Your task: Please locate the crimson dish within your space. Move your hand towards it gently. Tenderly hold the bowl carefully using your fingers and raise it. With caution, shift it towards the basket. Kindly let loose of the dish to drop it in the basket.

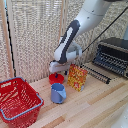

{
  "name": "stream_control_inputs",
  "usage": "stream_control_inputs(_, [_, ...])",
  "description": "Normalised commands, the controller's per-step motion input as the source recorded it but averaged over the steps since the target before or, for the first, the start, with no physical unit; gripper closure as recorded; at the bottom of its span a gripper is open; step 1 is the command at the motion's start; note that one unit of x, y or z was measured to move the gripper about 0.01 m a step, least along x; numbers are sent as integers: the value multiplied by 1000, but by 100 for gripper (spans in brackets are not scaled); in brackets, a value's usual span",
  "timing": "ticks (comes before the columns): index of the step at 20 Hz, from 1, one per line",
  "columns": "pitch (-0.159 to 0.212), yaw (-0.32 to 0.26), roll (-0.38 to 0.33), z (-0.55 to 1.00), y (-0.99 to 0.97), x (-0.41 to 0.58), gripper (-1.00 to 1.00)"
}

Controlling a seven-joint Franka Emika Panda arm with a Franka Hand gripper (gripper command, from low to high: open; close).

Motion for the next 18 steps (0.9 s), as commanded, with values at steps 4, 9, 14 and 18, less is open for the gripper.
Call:
stream_control_inputs(4, [19,98,0,-199,-29,235,100])
stream_control_inputs(9, [30,2,-5,-78,9,15,100])
stream_control_inputs(14, [7,0,0,-9,0,4,100])
stream_control_inputs(18, [0,-1,21,214,-36,12,100])
